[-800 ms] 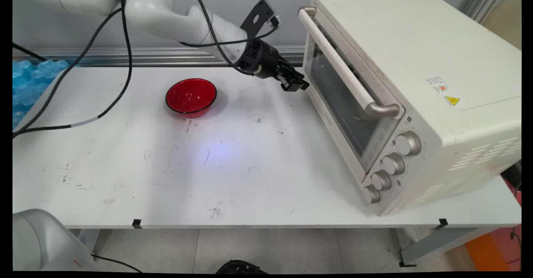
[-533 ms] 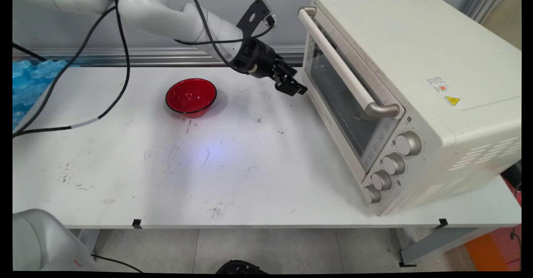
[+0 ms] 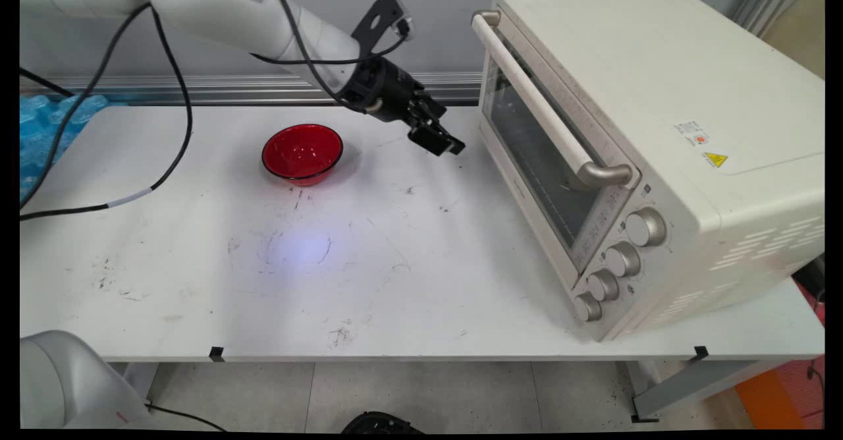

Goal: Open the oven

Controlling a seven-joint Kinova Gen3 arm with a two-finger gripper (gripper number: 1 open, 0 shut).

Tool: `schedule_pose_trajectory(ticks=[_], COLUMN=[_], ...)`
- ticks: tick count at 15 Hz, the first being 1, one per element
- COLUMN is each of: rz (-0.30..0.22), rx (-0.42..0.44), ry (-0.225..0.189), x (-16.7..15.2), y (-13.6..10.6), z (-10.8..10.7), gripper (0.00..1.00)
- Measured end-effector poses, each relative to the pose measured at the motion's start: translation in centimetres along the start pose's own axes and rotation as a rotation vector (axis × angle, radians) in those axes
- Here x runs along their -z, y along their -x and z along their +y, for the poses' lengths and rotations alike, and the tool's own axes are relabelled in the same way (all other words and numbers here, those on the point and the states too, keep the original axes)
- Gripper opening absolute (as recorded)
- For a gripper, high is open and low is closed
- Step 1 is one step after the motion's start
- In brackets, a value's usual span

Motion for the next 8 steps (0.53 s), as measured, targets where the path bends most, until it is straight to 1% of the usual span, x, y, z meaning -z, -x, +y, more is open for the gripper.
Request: schedule_pose_trajectory(ticks=[8], rz=[-0.046], rx=[-0.011], ry=[0.032], x=[4.4], y=[1.3], z=[-0.4], gripper=[1.0])
